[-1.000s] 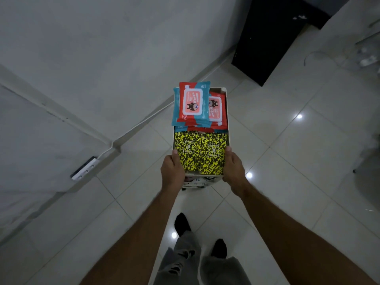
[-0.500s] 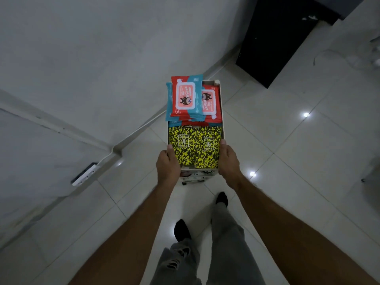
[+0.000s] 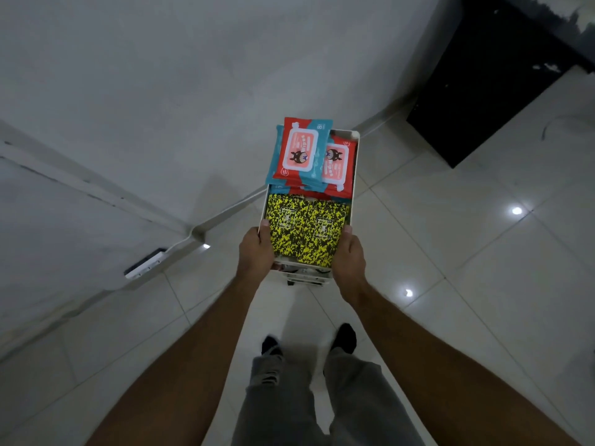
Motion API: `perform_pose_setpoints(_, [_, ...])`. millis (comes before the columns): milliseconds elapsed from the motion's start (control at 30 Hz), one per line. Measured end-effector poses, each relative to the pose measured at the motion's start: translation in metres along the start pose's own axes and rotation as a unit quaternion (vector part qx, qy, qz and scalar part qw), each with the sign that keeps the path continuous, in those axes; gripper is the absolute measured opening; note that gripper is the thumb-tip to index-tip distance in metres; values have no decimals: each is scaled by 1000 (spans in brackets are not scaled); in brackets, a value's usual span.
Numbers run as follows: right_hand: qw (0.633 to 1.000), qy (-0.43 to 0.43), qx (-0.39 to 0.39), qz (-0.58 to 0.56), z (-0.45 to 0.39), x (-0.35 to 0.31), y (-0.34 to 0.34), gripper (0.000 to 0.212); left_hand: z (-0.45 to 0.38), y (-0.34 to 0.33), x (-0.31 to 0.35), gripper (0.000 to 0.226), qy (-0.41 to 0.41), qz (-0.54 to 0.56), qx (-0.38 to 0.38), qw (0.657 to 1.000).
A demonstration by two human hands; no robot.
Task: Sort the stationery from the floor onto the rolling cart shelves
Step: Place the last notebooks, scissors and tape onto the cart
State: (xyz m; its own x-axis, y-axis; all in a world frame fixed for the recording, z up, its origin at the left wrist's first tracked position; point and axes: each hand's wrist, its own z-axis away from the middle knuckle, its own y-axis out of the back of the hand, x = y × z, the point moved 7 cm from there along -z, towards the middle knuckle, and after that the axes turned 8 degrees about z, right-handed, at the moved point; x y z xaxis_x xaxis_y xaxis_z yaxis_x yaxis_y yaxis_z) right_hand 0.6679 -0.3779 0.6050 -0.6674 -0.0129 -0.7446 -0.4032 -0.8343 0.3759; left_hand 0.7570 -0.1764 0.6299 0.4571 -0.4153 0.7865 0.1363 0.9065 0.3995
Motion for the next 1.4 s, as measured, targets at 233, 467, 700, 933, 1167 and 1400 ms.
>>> perform_pose_setpoints(233, [1000, -7, 20, -5, -22, -22, -18, 55, -44, 3, 17, 52, 0, -8, -36, 999])
perform_pose_setpoints(467, [997, -36, 68, -11, -50, -54, -36, 59, -106, 3, 39, 59, -28, -22, -77, 996])
perform_pose_setpoints(700, [993, -54, 97, -50, -67, -88, -64, 64, -158, 10, 72, 57, -55, -56, -115, 990])
perform_pose_setpoints(933, [986, -69, 126, -87, -84, -110, -87, 61, -199, 14, 104, 48, -81, -94, -135, 983])
perform_pose_setpoints(1167, [979, -73, 149, -122, -108, -132, -101, 49, -234, 11, 137, 48, -83, -106, -152, 979])
perform_pose_setpoints(1400, [971, -80, 176, -143, -129, -157, -113, 47, -272, 5, 165, 48, -105, -121, -178, 971])
